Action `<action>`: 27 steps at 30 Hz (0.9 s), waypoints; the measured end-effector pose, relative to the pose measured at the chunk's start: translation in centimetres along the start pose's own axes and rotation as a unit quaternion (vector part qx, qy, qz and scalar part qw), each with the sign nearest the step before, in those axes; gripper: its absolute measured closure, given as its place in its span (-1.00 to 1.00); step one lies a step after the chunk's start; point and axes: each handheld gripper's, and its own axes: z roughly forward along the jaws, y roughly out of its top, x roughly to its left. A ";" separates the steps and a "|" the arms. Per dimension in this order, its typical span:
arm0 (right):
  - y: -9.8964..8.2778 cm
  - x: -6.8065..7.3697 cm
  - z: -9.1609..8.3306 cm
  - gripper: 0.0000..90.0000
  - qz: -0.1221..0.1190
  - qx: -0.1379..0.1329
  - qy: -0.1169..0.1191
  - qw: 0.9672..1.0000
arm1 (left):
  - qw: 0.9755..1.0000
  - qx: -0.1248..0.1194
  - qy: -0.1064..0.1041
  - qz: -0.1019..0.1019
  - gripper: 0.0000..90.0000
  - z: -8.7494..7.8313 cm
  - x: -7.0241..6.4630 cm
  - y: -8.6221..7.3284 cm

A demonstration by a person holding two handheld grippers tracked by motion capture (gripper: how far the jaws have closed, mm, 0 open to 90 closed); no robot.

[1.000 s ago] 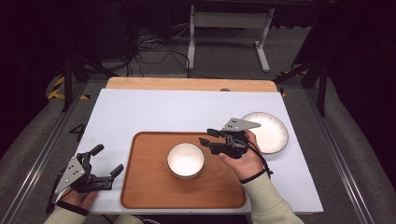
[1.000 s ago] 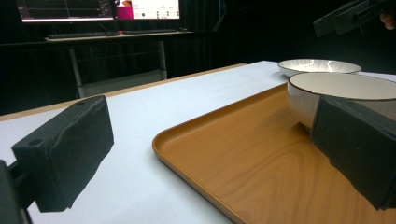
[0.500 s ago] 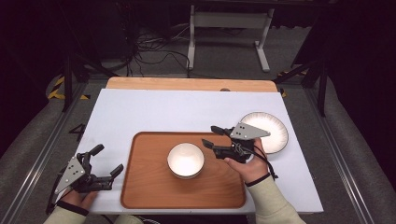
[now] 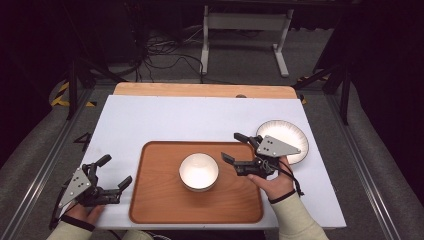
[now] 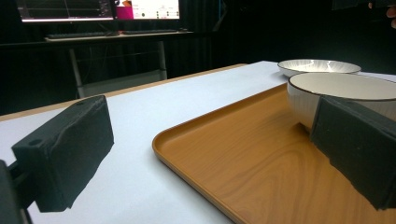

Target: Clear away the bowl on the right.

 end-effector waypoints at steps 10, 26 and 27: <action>-0.4 -0.7 -2.5 -0.54 -0.005 -0.012 -0.023 1.000 | 1.000 0.000 0.000 -0.001 -1.00 0.0 0.0 0.0; -1.2 -1.8 -5.9 -0.61 -0.001 -0.024 -0.053 0.998 | 1.000 0.000 0.000 0.000 -1.00 0.0 0.0 0.0; -1.3 -1.8 -6.1 -0.61 0.001 -0.024 -0.054 0.998 | 1.000 0.000 0.000 0.000 -1.00 0.0 0.0 0.0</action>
